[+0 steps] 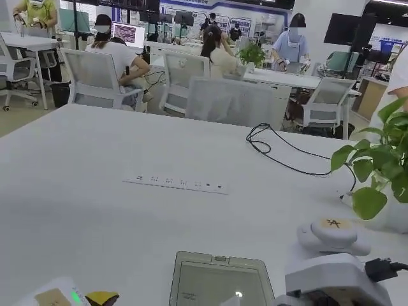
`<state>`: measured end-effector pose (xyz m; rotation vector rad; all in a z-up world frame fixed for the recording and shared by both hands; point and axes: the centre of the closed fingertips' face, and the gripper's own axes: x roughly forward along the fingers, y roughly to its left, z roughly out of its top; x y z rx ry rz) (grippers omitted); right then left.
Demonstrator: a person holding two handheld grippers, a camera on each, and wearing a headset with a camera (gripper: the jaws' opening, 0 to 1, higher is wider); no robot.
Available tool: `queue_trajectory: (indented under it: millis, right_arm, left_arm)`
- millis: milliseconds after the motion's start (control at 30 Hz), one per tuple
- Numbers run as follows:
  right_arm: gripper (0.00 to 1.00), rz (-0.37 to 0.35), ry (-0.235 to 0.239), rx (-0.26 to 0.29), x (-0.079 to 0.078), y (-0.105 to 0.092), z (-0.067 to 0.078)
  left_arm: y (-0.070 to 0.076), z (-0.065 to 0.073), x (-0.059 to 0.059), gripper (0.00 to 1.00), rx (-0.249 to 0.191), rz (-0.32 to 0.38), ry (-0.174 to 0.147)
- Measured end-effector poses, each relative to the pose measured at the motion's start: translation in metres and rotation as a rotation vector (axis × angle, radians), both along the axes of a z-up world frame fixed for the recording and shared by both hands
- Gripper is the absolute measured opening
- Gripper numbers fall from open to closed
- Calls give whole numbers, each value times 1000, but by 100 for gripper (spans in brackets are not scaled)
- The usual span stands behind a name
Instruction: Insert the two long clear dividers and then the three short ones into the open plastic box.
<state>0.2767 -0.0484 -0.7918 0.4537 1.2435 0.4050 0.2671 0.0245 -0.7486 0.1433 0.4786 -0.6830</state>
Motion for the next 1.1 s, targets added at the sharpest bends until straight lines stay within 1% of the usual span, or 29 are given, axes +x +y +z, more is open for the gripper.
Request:
queue_trajectory:
  millis: [67, 200, 333, 433, 633, 833, 1100]
  right_arm:
    - [6, 5, 17, -4, -1, 1, -3]
    - [6, 6, 35, -8, 0, 1, -7]
    - [6, 10, 53, -13, 0, 1, -10]
    - [6, 19, 59, -11, 0, 3, -12]
    - [6, 27, 74, -18, 1, 4, -17]
    - [6, 34, 86, -16, 0, 5, -20]
    - [6, 34, 96, -16, 0, 6, -22]
  left_arm:
    - [0, -1, 0, 91, 1, -4, -1]
    - [-1, 0, 1, 93, -7, -12, -4]
    - [-2, -2, 0, 95, 8, -29, -6]
    - [-3, -3, 0, 96, 14, -38, -10]
    - [-5, -2, 0, 99, 4, -47, -12]
    - [-6, -4, -1, 100, 3, -52, -9]
    - [-3, -6, -1, 98, 3, -44, 2]
